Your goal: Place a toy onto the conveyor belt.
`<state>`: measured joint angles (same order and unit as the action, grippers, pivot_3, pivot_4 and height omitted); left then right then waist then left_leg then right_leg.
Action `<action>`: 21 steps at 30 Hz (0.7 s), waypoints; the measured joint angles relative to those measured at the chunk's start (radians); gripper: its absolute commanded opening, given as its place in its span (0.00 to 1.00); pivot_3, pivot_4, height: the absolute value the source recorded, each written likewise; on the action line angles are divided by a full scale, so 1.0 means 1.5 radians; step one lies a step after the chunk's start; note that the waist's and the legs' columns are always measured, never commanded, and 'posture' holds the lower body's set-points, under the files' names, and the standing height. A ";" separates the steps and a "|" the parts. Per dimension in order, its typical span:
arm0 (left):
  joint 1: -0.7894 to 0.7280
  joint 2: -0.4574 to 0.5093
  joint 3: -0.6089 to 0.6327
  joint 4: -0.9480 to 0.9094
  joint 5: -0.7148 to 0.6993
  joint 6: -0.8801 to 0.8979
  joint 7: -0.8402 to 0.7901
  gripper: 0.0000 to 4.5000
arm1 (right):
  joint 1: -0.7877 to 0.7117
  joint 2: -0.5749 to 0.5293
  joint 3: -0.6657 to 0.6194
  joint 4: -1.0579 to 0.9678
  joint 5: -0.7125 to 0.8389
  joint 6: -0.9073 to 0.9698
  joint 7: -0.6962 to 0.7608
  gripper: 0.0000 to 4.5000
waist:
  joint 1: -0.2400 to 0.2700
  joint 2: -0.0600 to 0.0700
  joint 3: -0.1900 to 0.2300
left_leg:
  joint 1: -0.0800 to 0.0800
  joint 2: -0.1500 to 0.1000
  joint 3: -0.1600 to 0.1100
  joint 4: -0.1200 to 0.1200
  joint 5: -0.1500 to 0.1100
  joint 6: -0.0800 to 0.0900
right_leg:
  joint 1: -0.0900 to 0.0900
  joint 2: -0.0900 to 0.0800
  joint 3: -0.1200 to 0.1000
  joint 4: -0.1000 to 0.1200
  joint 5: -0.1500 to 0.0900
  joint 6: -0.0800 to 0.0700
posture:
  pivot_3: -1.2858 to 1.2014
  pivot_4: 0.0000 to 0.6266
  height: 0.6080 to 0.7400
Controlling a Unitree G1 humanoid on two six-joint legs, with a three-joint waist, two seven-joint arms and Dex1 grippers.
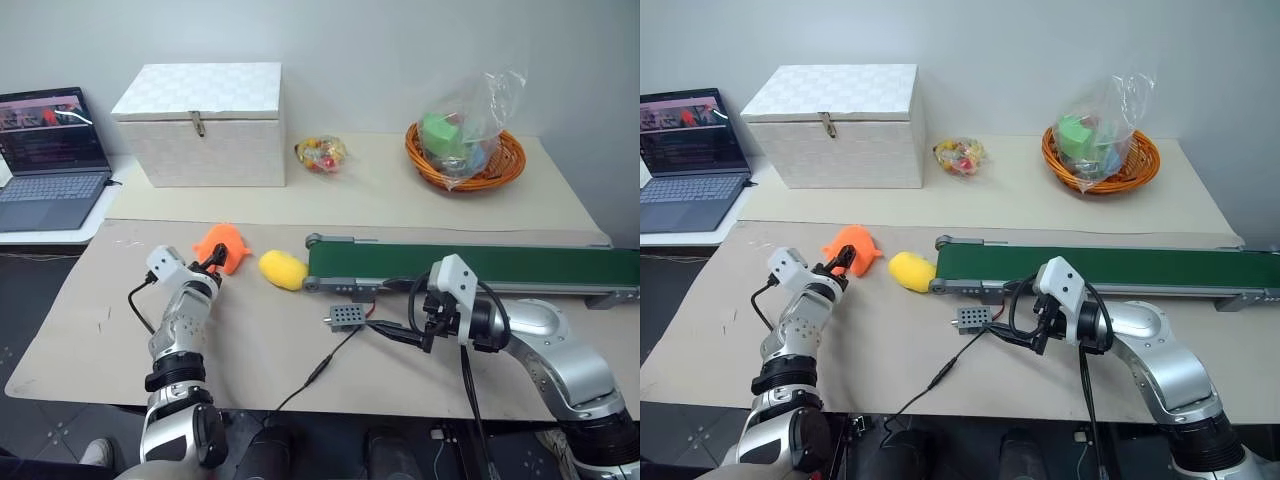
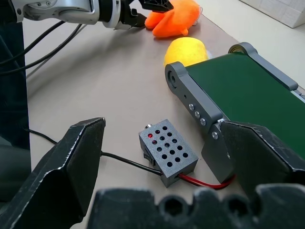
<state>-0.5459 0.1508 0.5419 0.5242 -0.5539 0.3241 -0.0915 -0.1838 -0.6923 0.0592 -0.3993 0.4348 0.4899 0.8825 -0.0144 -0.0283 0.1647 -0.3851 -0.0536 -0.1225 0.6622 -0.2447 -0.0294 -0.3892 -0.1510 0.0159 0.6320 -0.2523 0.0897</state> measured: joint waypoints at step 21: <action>-0.036 0.038 -0.028 0.067 0.001 0.023 -0.048 0.83 | 0.000 0.000 -0.013 0.006 0.001 0.000 0.000 1.00 | 0.000 0.000 0.000 | 0.000 0.000 0.000 0.000 0.000 0.000 | 0.000 0.000 0.000 0.000 0.000 0.000 | 0.52 0.24 1.00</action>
<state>-0.5993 0.2082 0.4992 0.6249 -0.5525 0.3594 -0.1631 -0.1834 -0.6925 0.0398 -0.3904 0.4358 0.4899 0.8825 -0.0148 -0.0283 0.1647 -0.3852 -0.0536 -0.1225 0.6622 -0.2447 -0.0295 -0.3893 -0.1511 0.0159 0.6321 -0.2523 0.0897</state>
